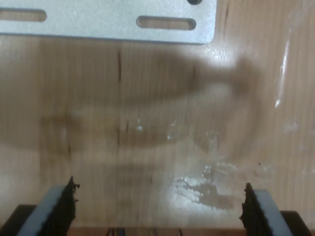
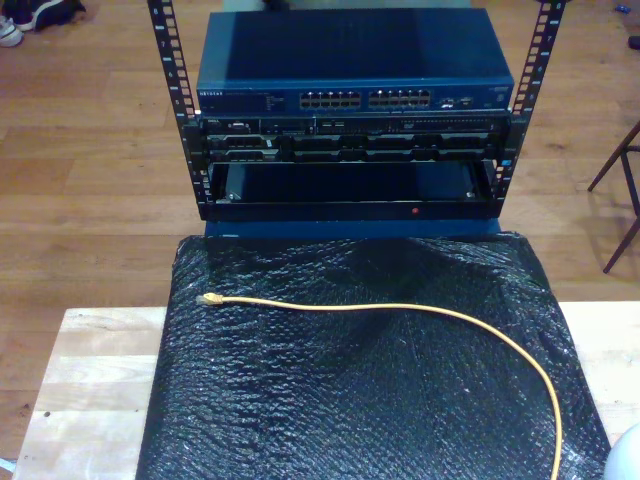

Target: Grab the cable and plug it in

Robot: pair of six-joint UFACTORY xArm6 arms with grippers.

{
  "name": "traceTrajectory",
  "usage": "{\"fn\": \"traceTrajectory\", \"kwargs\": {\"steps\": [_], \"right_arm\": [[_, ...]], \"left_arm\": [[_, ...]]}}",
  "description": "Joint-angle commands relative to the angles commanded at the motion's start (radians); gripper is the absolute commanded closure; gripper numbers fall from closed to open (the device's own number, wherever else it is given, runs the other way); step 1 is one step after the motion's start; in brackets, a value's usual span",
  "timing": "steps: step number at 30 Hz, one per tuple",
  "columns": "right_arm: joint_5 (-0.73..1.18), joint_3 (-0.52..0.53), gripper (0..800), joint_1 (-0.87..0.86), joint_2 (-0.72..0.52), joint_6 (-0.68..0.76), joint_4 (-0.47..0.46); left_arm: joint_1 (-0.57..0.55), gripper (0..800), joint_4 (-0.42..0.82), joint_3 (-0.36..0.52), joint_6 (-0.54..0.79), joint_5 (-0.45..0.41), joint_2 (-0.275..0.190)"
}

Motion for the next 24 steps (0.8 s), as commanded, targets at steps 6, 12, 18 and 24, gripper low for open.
{"fn": "traceTrajectory", "kwargs": {"steps": [6, 12, 18, 24], "right_arm": [[0.157, -0.092, 2, 0.0, -0.009, 0.003, 0.0], [0.292, -0.195, 1, 0.002, -0.008, 0.049, 0.003], [0.393, -0.313, 2, 0.005, 0.002, 0.138, 0.011], [0.476, -0.393, 2, 0.011, 0.006, 0.242, 0.014]], "left_arm": [[0.0, 0, 0.002, -0.046, 0.0, 0.071, -0.008], [-0.003, 0, -0.003, -0.114, -0.002, 0.17, -0.012], [-0.031, 0, -0.054, -0.204, -0.008, 0.278, -0.006], [-0.072, 0, -0.107, -0.269, -0.043, 0.356, -0.008]]}}
